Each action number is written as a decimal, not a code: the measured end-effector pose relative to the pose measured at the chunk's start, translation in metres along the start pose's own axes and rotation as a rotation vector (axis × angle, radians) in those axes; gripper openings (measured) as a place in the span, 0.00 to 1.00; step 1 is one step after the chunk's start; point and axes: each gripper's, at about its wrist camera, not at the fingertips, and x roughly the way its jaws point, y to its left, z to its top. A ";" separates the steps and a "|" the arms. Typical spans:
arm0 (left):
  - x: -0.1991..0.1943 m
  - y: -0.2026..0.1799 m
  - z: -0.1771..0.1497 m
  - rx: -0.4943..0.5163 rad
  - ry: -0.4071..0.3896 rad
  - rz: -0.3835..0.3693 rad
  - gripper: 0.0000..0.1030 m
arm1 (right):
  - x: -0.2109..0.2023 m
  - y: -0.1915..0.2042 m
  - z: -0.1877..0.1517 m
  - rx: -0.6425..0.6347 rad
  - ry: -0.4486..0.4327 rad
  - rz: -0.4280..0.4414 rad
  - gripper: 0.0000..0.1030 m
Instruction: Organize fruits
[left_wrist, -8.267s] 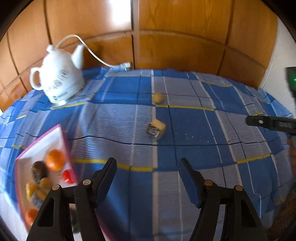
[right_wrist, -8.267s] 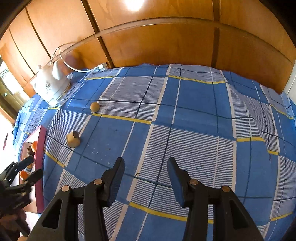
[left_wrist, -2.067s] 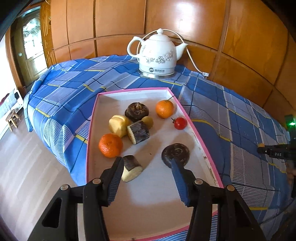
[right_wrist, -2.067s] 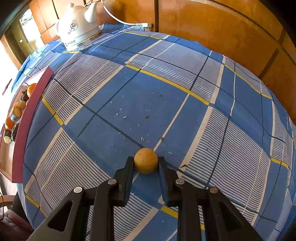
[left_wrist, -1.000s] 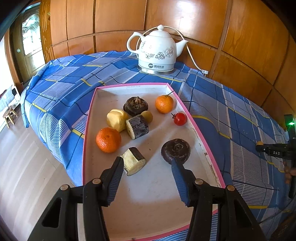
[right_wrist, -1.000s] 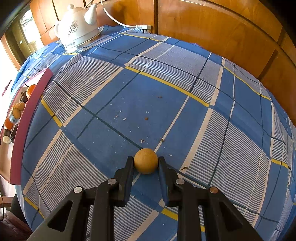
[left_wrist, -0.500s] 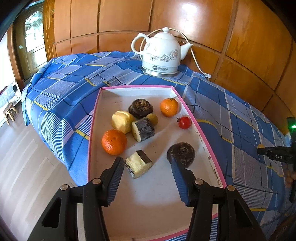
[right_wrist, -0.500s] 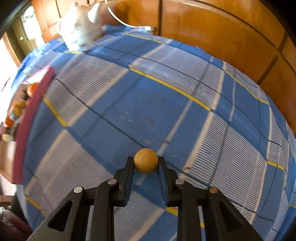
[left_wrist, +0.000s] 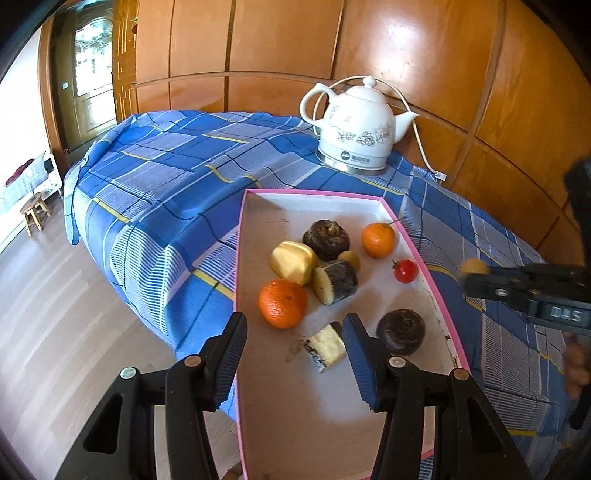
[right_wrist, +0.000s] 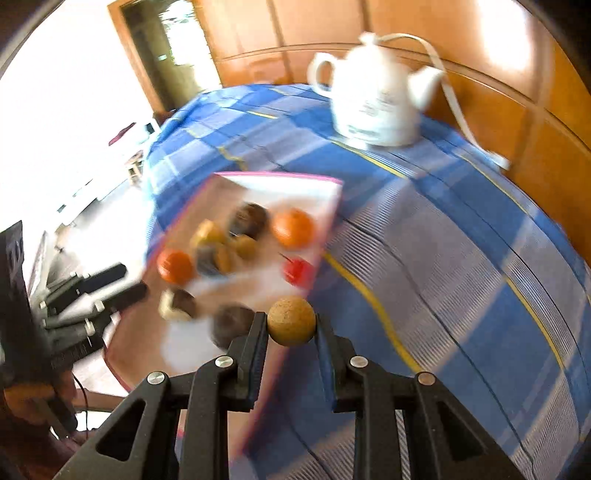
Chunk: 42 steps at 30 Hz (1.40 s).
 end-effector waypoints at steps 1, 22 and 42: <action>0.000 0.002 0.000 -0.003 -0.001 0.001 0.53 | 0.008 0.007 0.005 -0.012 0.010 0.013 0.25; 0.008 0.014 -0.004 -0.041 0.019 -0.015 0.53 | 0.026 0.030 -0.009 -0.082 0.051 0.005 0.32; -0.013 0.005 -0.009 -0.014 -0.019 -0.029 0.58 | 0.046 0.042 -0.010 -0.076 0.072 -0.084 0.28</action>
